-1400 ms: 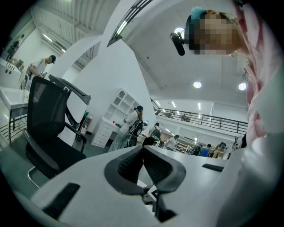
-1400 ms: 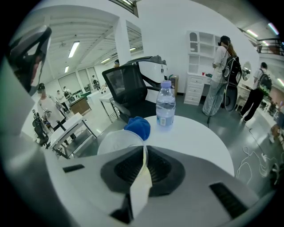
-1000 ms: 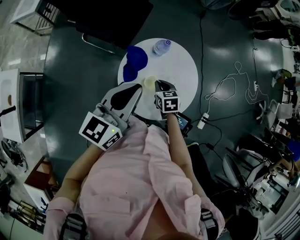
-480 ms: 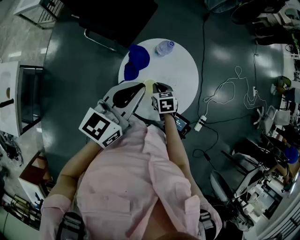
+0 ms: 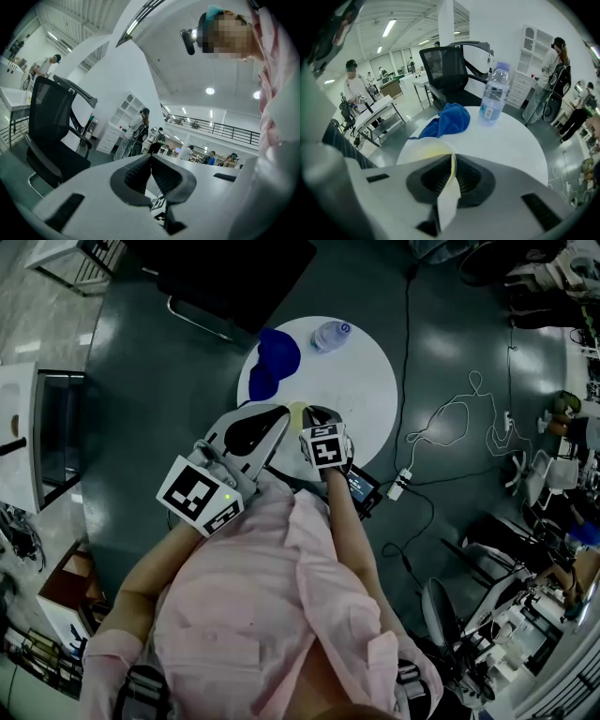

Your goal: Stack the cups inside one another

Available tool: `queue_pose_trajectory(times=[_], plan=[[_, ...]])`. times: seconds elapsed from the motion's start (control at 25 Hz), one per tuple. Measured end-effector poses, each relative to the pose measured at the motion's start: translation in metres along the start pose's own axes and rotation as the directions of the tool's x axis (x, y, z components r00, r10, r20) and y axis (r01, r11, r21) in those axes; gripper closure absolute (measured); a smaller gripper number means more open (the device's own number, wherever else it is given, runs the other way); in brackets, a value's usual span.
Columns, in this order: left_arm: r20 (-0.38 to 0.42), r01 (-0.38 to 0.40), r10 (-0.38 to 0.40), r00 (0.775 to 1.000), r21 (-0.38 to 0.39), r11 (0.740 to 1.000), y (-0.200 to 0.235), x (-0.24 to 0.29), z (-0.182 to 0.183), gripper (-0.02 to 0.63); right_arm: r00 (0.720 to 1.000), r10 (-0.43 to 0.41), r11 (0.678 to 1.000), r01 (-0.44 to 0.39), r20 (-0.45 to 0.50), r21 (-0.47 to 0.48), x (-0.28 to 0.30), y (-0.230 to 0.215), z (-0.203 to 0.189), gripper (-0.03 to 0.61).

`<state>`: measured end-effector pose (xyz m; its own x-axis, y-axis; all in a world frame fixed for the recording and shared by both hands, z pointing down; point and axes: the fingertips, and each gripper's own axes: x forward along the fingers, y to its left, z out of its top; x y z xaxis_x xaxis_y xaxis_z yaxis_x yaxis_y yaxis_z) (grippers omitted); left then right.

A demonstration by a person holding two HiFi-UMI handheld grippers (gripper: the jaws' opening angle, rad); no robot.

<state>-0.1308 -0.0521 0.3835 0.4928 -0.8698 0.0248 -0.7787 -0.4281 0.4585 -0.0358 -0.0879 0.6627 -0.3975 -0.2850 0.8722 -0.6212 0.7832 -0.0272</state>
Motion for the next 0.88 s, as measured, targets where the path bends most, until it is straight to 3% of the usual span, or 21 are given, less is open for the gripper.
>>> queue_pose_trajectory(times=[0.56, 0.88], plan=[[0.018, -0.038, 0.039, 0.999, -0.058, 0.998, 0.006, -0.014, 0.001, 0.595, 1.000, -0.013, 0.994, 0.013, -0.004, -0.109, -0.005, 0.012, 0.003, 0.537], [0.014, -0.047, 0.048, 0.999, -0.062, 0.997, 0.008, -0.011, 0.000, 0.594, 1.000, -0.003, 0.995, 0.005, 0.017, -0.101, -0.003, 0.010, 0.007, 0.535]])
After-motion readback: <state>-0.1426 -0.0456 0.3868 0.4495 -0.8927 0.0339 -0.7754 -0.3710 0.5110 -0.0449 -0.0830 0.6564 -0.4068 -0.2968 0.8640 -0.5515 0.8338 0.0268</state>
